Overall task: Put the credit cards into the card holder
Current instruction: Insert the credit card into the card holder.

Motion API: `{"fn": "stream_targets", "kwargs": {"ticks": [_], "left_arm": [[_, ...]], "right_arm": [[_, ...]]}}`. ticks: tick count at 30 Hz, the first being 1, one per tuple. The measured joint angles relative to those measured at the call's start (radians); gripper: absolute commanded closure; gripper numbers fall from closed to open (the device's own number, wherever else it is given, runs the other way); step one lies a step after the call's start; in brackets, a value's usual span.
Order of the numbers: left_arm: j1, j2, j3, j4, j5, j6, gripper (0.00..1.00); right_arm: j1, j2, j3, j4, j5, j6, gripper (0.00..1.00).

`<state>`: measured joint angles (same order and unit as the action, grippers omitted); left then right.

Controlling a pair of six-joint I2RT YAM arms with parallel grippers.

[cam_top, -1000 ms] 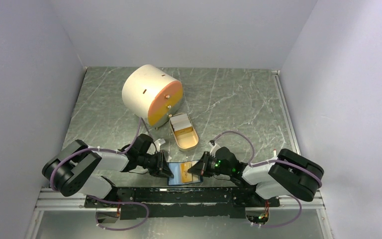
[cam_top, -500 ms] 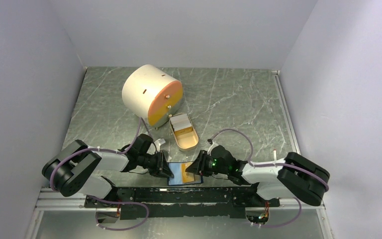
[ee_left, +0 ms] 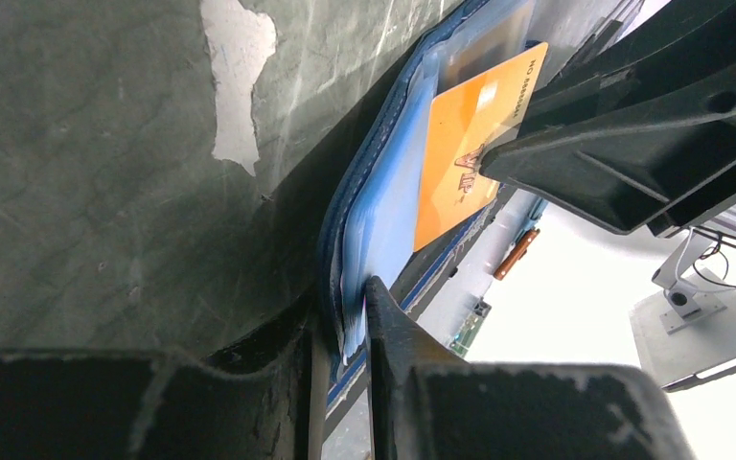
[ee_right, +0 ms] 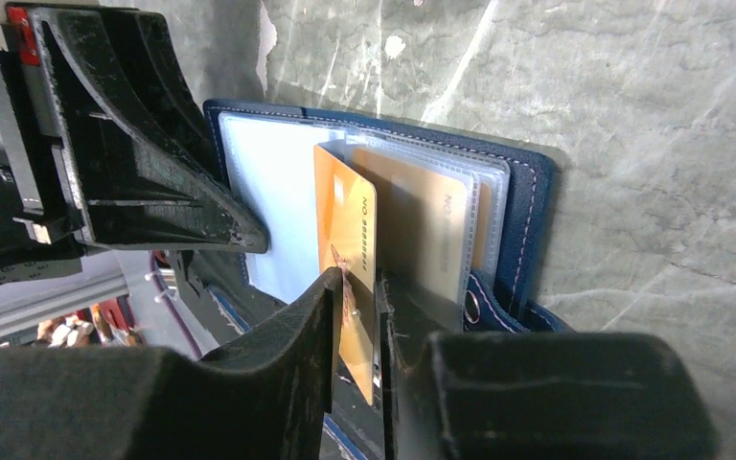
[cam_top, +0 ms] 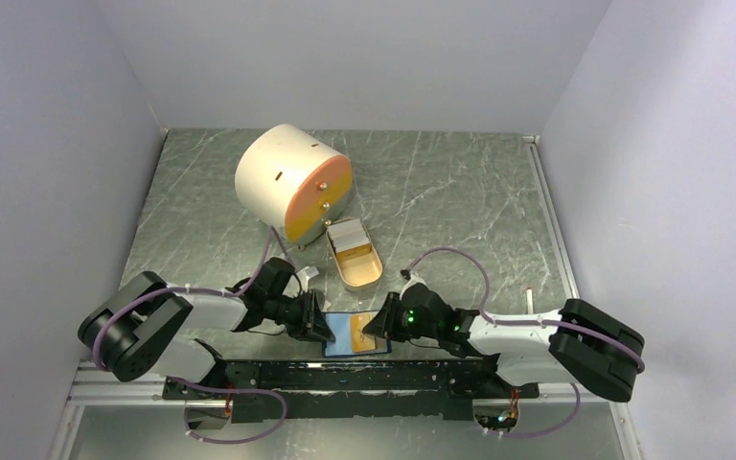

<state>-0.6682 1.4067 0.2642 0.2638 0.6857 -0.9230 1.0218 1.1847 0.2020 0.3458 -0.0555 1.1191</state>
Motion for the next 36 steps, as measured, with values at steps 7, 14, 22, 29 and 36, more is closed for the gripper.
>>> {"fn": "stream_targets", "kwargs": {"ticks": [7, 14, 22, 29, 36], "left_arm": [[0.000, -0.008, 0.000, -0.007, -0.002, 0.000, 0.77], [0.000, -0.008, -0.006, -0.001, -0.003, -0.001, 0.77], [0.000, -0.008, -0.011, 0.003, -0.005, -0.001, 0.78], [0.000, -0.008, -0.011, 0.002, -0.005, -0.001, 0.78], [0.000, -0.008, -0.011, -0.001, -0.009, 0.000, 0.75]], "right_arm": [[0.034, 0.076, 0.030, 0.035, 0.011, 0.010, 0.79], [0.053, 0.152, 0.048, 0.101, 0.003, 0.026, 0.71], [0.055, 0.003, 0.034, -0.028, 0.051, 0.021, 0.65], [0.053, -0.104, -0.022, -0.071, 0.079, 0.010, 0.79], [0.053, -0.060, -0.061, 0.030, 0.071, 0.020, 0.98]]}}
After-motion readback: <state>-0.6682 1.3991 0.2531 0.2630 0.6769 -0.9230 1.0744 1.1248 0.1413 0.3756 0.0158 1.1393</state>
